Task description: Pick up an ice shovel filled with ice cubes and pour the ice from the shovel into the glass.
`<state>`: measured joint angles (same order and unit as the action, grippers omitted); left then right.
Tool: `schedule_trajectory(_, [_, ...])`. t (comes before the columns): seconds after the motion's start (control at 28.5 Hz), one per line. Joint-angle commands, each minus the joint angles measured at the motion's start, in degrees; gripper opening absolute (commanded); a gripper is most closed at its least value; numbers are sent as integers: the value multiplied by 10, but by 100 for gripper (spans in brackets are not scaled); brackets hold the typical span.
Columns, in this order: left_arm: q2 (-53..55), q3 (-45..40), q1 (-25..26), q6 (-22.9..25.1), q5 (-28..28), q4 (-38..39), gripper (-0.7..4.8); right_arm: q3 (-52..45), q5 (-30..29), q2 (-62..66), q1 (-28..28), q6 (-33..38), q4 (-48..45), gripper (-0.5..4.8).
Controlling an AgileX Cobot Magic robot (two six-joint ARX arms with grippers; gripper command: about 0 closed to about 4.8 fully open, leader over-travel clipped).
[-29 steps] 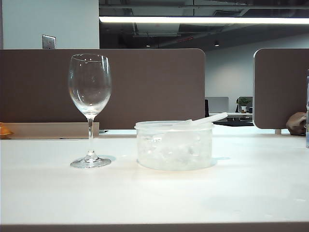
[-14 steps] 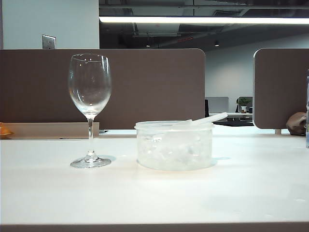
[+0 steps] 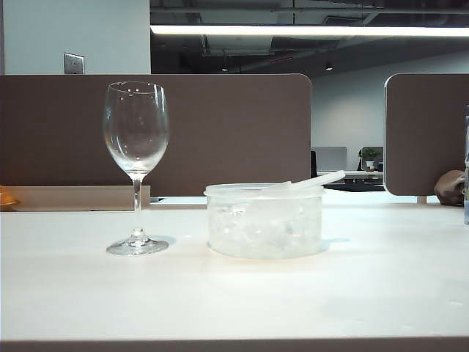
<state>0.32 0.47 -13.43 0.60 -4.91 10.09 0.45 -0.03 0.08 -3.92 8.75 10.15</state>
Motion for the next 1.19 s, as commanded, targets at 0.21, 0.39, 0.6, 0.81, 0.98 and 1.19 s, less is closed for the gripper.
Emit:
schedule_trajectory(0.21, [0, 0, -107, 3, -2, 0, 29, -4, -42, 0, -1, 139, -2, 1])
schedule_trajectory(0.39, [0, 0, -132, 2, -3, 0, 29, -4, -96, 0, -1, 277, -16, 0])
schedule_trajectory(0.6, [0, 0, -132, 2, -3, 0, 29, 17, -106, 0, -1, 306, -59, -1])
schedule_trajectory(0.81, [0, 0, -132, 2, -3, 0, 29, 103, -79, 0, -1, 258, -56, -1])
schedule_trajectory(0.98, [0, 0, -132, 2, -3, 0, 29, 210, -51, 12, -1, 198, -14, -2])
schedule_trajectory(1.19, [0, 0, -132, 2, -3, 0, 29, 373, -66, 160, -1, 134, 128, -1])
